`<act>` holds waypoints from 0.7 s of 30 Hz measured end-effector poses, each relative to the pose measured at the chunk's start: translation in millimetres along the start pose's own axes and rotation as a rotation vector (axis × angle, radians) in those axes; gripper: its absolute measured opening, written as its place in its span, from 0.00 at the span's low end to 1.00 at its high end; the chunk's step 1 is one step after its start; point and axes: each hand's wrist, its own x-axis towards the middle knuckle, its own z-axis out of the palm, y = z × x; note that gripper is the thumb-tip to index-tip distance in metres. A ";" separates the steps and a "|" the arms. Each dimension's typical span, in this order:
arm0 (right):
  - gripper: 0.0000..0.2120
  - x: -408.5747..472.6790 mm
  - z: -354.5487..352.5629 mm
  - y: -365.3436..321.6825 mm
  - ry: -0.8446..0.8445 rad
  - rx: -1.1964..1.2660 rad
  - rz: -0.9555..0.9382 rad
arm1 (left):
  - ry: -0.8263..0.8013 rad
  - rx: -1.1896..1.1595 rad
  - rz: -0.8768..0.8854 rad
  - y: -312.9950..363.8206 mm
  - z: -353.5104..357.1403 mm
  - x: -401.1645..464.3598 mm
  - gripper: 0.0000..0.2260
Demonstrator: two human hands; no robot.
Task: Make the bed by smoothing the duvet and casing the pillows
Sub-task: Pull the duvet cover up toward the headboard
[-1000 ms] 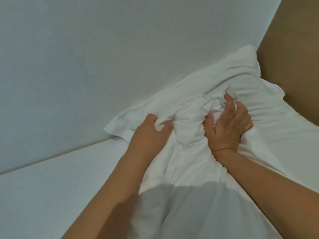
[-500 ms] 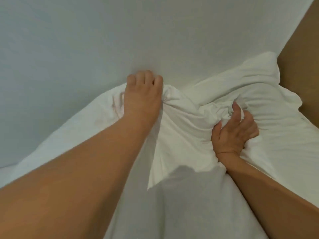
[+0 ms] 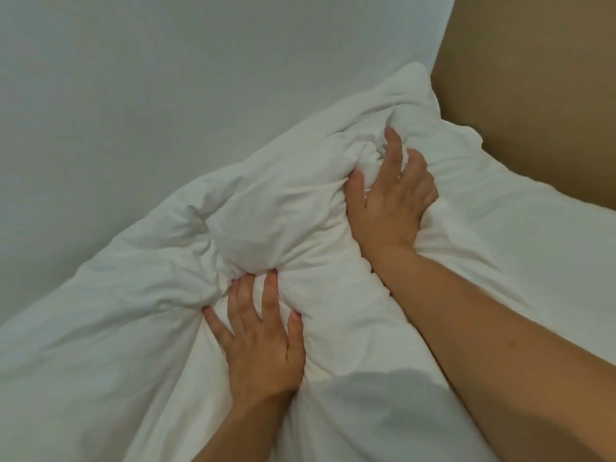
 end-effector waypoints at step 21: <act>0.36 182.5 -185.4 -31.0 -0.338 -0.560 0.010 | -0.405 -0.371 0.008 162.0 -174.2 154.5 0.28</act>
